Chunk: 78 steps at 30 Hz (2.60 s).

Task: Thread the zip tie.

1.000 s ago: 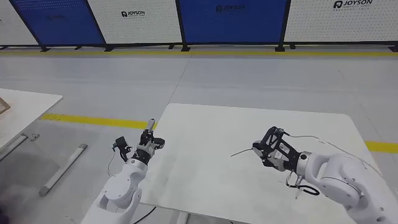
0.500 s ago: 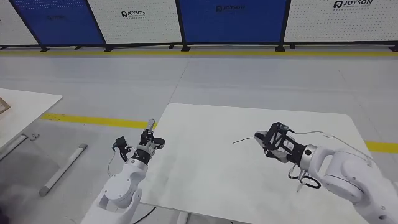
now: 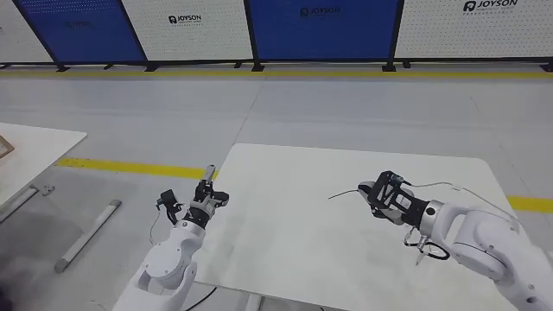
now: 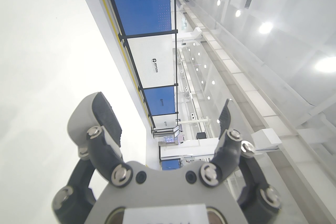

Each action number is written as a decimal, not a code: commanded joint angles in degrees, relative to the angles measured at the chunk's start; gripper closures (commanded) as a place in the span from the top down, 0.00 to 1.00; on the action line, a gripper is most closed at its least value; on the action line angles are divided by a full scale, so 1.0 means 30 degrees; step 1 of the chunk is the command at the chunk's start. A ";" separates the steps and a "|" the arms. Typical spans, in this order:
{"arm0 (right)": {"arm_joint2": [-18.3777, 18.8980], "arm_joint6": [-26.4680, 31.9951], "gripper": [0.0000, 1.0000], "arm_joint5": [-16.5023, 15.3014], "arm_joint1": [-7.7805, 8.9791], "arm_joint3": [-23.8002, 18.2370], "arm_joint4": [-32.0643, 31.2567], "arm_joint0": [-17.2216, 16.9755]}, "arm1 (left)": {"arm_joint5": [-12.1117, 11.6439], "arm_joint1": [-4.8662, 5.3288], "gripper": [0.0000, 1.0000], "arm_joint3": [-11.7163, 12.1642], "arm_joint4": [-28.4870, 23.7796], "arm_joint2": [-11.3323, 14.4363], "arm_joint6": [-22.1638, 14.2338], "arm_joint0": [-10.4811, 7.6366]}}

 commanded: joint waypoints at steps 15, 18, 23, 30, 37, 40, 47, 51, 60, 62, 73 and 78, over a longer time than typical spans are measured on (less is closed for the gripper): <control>0.0000 0.0000 0.00 0.0000 0.0000 0.0000 0.0000 0.0000 | 0.6492 0.0801 1.00 -0.1931 -0.2082 -0.0561 -1.3332 -0.0412; 0.0000 0.0000 0.00 0.0000 0.0000 0.0000 0.0000 0.0000 | 0.6492 0.0801 1.00 -0.1931 -0.2082 -0.0561 -1.3332 -0.0412; 0.0000 0.0000 0.00 0.0000 0.0000 0.0000 0.0000 0.0000 | 0.6484 0.0796 1.00 -0.1867 -0.2047 -0.0494 -1.3182 -0.0397; -0.0694 0.3039 0.00 0.1872 -0.0733 -0.2051 -0.4062 0.0516 | 0.6492 0.1029 1.00 -0.0435 -0.5915 0.0206 -1.4366 -0.0421; -0.2101 0.2607 0.00 0.0657 -0.2281 -0.1197 -0.6743 0.1768 | 0.6492 0.2002 1.00 0.1884 -0.9844 0.2552 -1.2879 -0.2834; -0.2175 0.0490 0.00 0.0000 -0.2698 -0.0416 -0.6347 0.1885 | 0.6492 0.2479 1.00 0.2513 -1.0353 0.3049 -1.0158 -0.4443; -0.2175 0.0490 0.00 0.0000 -0.2698 -0.0416 -0.6347 0.1885 | 0.6492 0.2567 1.00 0.2295 -0.9074 0.2848 -0.8801 -0.4795; -0.2175 0.0490 0.00 0.0000 -0.2698 -0.0416 -0.6347 0.1885 | 0.6492 0.2567 1.00 0.2295 -0.9074 0.2848 -0.8801 -0.4795; -0.2175 0.0490 0.00 0.0000 -0.2698 -0.0416 -0.6347 0.1885 | 0.6492 0.2633 1.00 0.2699 -0.9660 0.4703 -0.8747 -0.4984; -0.2175 0.0490 0.00 0.0000 -0.2698 -0.0416 -0.6347 0.1885 | 0.6492 0.2758 1.00 0.3219 -1.0606 0.5599 -0.8348 -0.5562; -0.2198 0.0567 0.00 0.0000 -0.2713 -0.0421 -0.6678 0.1748 | 0.6389 0.2876 1.00 0.3802 -1.2404 0.6629 -0.8365 -0.6188; -0.3397 0.1166 0.00 0.0000 -0.3008 -0.0679 -0.8393 0.2265 | 0.6492 0.2811 1.00 0.3391 -1.2998 0.6749 -0.8675 -0.6043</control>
